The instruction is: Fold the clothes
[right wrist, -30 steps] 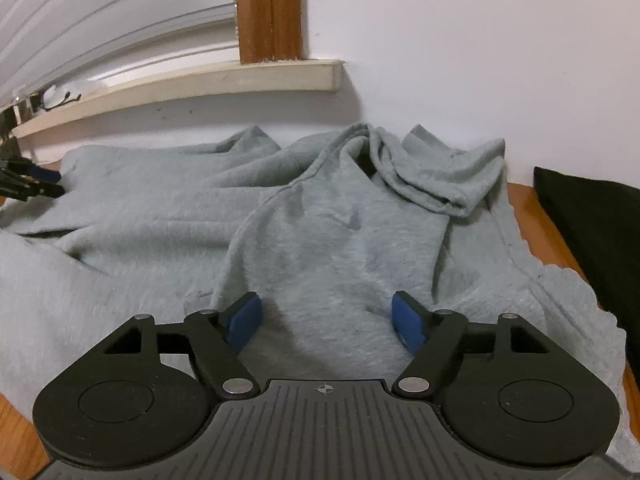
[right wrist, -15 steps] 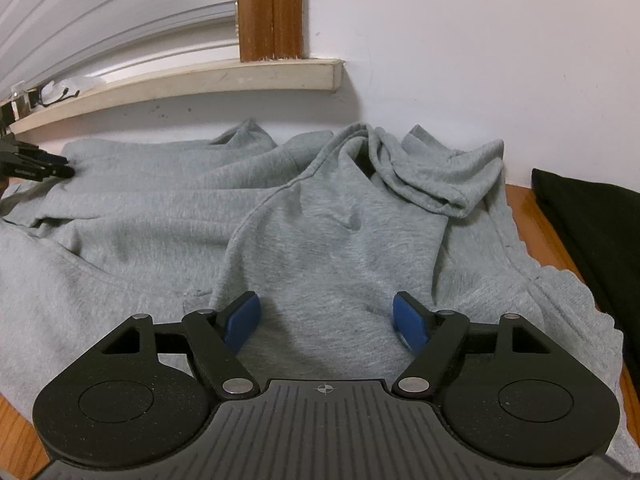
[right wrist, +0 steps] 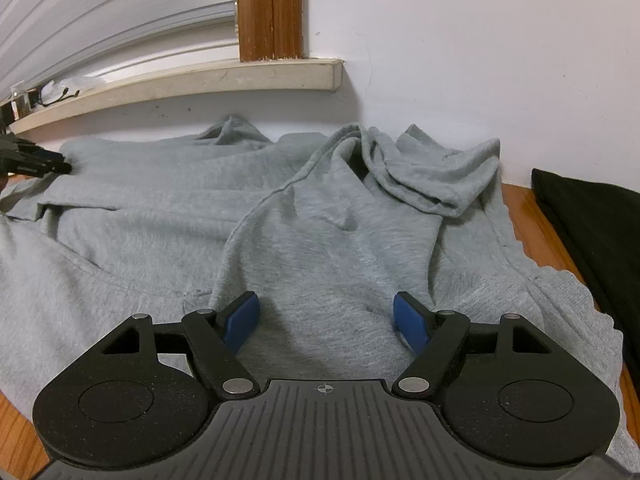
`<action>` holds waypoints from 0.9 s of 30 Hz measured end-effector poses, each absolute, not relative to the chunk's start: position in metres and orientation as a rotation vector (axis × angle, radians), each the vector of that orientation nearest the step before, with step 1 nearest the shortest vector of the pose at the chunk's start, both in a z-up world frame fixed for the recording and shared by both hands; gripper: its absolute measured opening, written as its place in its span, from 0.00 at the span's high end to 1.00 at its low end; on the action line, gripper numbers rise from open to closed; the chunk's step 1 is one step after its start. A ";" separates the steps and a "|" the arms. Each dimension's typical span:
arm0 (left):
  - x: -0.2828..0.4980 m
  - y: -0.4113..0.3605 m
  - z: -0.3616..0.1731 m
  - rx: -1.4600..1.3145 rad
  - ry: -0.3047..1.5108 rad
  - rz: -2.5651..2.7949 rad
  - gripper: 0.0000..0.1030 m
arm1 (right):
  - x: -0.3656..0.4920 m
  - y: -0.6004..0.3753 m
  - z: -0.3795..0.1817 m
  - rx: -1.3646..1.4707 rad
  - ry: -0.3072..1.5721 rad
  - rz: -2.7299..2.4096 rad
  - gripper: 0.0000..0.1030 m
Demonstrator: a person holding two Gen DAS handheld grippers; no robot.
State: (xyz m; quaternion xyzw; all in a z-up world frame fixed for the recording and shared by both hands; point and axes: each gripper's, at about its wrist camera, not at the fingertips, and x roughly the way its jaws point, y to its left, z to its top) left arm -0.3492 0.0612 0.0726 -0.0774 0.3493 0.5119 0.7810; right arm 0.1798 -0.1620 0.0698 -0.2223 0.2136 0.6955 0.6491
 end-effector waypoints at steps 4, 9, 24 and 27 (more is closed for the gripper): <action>-0.342 0.046 0.091 -0.163 0.673 1.133 0.41 | 0.181 -0.163 0.070 -0.505 0.485 1.581 0.29; -0.332 0.005 0.109 -0.223 0.555 1.010 0.21 | 0.180 -0.163 0.070 -0.506 0.486 1.582 0.29; -0.231 -0.050 0.071 -0.295 0.546 0.766 0.08 | 0.180 -0.161 0.071 -0.508 0.489 1.582 0.26; -0.238 -0.048 0.070 -0.315 0.539 0.764 0.08 | 0.180 -0.160 0.071 -0.511 0.488 1.581 0.26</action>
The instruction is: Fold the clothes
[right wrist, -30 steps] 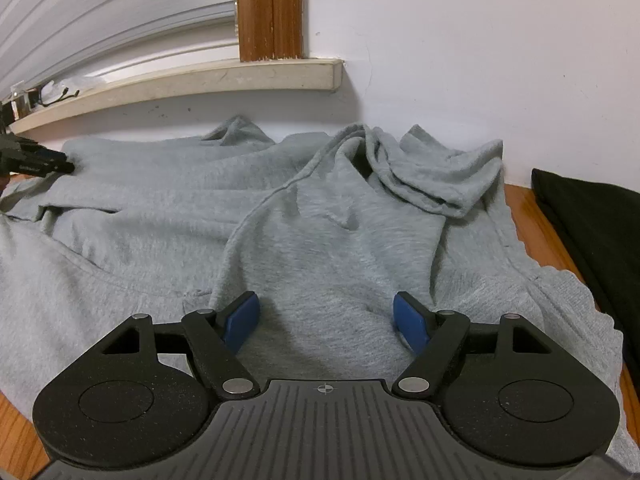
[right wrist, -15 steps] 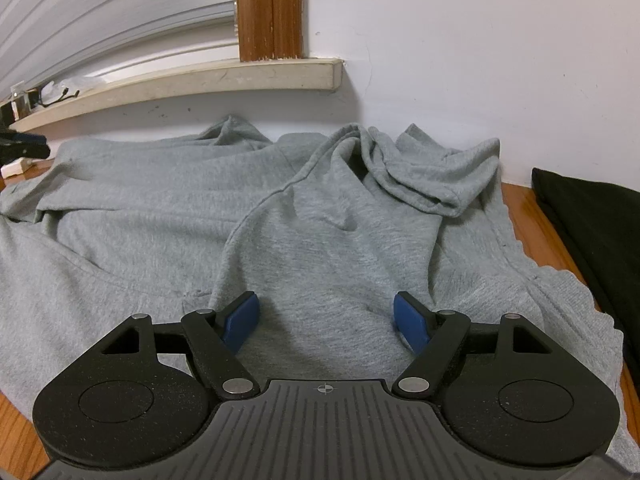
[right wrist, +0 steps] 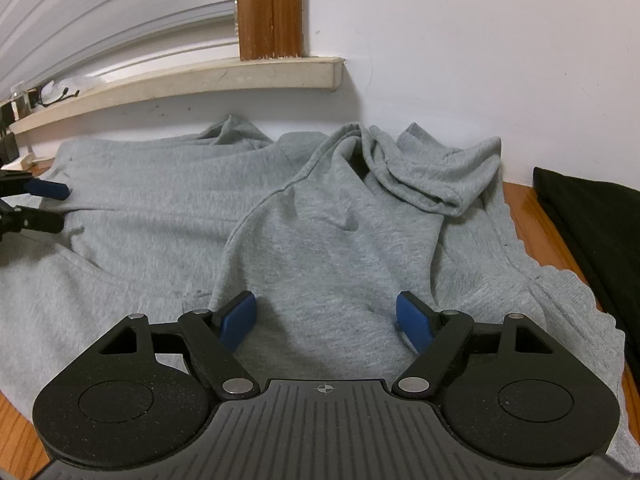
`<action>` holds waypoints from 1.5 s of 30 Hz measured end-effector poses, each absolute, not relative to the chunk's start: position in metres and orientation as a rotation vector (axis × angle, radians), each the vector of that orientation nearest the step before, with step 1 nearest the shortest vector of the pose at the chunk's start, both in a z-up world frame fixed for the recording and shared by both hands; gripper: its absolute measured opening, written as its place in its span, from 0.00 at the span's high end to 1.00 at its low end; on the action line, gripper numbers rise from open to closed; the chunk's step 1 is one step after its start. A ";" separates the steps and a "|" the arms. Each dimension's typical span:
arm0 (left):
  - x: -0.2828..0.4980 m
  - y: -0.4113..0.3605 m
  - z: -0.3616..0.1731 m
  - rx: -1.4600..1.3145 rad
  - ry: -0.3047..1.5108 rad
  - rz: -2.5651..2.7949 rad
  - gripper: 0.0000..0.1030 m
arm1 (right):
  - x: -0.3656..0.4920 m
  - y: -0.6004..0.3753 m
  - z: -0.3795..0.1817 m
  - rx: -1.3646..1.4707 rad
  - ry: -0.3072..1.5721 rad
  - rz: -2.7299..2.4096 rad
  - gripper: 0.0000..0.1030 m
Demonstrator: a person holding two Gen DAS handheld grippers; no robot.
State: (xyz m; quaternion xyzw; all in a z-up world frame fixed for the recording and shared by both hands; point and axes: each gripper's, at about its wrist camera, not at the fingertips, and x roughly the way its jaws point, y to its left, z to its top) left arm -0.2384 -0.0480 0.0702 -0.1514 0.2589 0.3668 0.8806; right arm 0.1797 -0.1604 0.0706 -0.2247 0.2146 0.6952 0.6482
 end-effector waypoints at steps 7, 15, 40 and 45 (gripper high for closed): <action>-0.248 -0.045 0.070 -0.352 0.572 0.761 0.08 | 0.169 -0.174 0.073 -0.533 0.485 1.601 0.26; -0.246 -0.043 0.068 -0.364 0.577 0.748 0.01 | 0.177 -0.182 0.099 -0.456 0.397 1.548 0.27; -0.242 -0.048 0.065 -0.354 0.594 0.752 0.00 | 0.215 -0.046 0.115 -0.473 0.489 1.361 0.88; -0.242 -0.048 0.065 -0.353 0.596 0.751 0.00 | 0.220 -0.071 0.141 -0.339 0.481 1.382 0.89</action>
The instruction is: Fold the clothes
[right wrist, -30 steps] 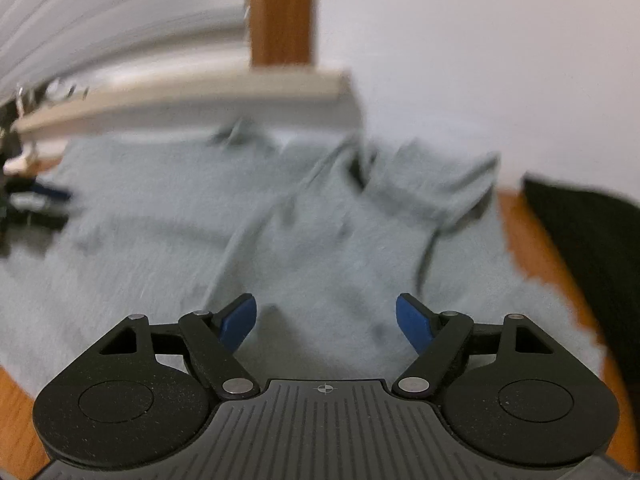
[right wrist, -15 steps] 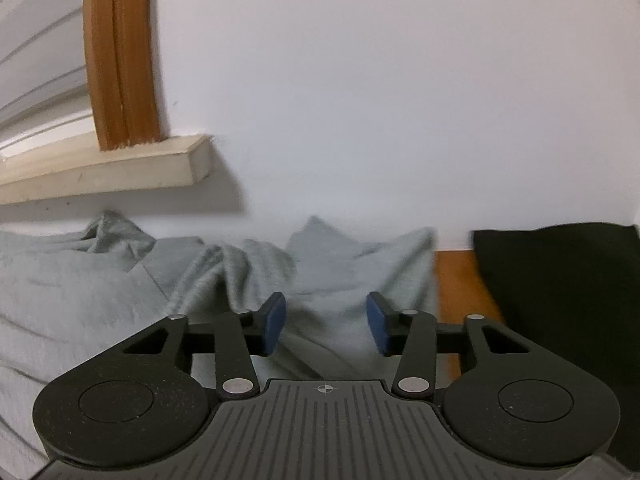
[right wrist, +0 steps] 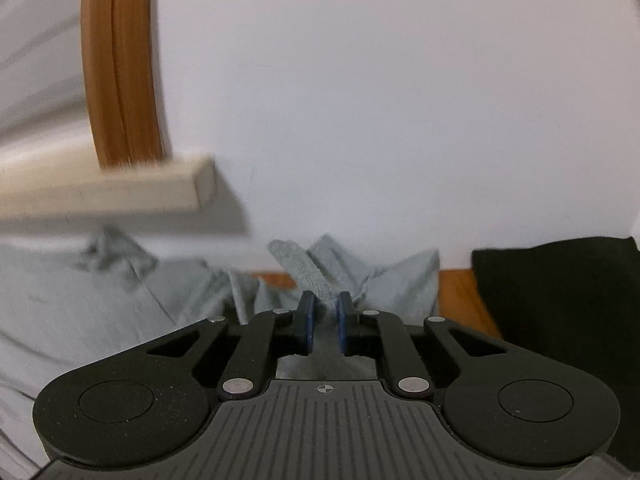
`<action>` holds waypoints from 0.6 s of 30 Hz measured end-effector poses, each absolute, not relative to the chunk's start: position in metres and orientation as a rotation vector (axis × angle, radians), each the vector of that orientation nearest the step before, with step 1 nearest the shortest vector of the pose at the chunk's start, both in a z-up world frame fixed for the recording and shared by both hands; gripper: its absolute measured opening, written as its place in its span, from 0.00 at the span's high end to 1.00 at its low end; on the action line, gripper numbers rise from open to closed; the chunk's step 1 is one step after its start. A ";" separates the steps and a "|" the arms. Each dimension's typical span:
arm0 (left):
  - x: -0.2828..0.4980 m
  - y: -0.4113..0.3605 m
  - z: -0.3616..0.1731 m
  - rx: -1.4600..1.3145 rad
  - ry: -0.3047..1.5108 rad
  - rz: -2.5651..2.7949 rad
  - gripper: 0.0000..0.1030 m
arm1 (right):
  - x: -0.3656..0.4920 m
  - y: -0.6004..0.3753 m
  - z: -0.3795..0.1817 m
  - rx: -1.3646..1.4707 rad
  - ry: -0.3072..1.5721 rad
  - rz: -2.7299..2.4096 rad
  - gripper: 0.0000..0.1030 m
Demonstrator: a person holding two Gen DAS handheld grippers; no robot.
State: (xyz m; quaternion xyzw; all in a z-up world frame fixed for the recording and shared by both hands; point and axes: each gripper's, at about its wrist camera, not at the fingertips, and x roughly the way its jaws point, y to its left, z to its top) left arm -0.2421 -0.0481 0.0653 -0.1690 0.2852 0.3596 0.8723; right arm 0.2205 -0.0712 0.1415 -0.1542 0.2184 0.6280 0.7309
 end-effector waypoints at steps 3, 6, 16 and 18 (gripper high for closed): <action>-0.242 -0.048 0.065 -0.352 0.599 0.752 0.00 | 0.215 -0.089 0.164 -0.259 0.489 1.436 0.89; -0.242 -0.047 0.065 -0.351 0.600 0.751 0.00 | 0.196 -0.108 0.187 -0.196 0.501 1.526 0.89; -0.242 -0.046 0.066 -0.350 0.602 0.749 0.00 | 0.102 -0.144 0.189 -0.209 0.568 1.830 0.88; -0.242 -0.046 0.065 -0.350 0.602 0.748 0.00 | 0.097 -0.144 0.178 -0.243 0.582 1.833 0.84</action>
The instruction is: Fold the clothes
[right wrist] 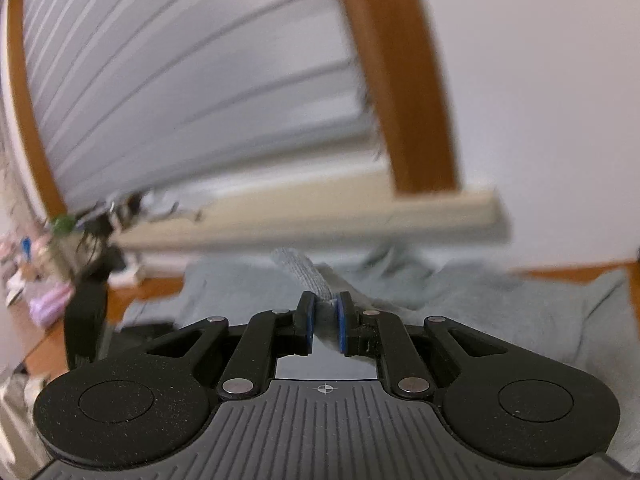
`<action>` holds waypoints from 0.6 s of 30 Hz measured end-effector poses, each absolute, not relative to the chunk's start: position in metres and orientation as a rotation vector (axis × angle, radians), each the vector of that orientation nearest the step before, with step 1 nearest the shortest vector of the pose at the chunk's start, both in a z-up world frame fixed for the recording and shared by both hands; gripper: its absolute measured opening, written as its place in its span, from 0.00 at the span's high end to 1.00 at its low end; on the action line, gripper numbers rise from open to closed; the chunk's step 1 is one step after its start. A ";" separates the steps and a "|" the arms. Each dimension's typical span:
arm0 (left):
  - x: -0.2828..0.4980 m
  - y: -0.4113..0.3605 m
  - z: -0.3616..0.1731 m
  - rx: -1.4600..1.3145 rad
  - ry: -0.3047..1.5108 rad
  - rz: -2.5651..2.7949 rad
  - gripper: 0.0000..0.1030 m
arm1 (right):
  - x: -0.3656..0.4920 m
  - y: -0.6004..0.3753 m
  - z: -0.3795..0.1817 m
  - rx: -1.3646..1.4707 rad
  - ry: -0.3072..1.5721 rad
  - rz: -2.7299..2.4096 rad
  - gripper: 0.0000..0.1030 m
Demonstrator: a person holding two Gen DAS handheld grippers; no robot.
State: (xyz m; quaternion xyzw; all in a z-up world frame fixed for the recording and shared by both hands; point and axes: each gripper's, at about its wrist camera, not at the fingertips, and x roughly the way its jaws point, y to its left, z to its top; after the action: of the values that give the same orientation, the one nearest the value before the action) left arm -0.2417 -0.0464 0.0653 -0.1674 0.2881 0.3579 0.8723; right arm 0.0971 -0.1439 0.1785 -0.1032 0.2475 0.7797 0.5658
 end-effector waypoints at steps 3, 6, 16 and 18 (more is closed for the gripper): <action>-0.242 -0.046 0.065 -0.350 0.601 0.747 0.00 | 0.094 -0.146 0.165 -0.282 0.590 1.829 0.67; -0.241 -0.046 0.065 -0.349 0.602 0.747 0.00 | 0.108 -0.154 0.164 -0.278 0.570 1.794 0.61; -0.241 -0.046 0.064 -0.344 0.607 0.746 0.00 | 0.175 -0.178 0.134 -0.326 0.554 1.602 0.60; -0.241 -0.046 0.064 -0.343 0.607 0.746 0.00 | 0.181 -0.182 0.126 -0.349 0.534 1.583 0.60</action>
State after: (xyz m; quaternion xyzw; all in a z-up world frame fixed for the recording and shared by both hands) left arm -0.2411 -0.0459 0.0641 -0.1641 0.2907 0.3571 0.8724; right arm 0.1813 -0.1823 0.1265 -0.1542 0.2358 0.6988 0.6575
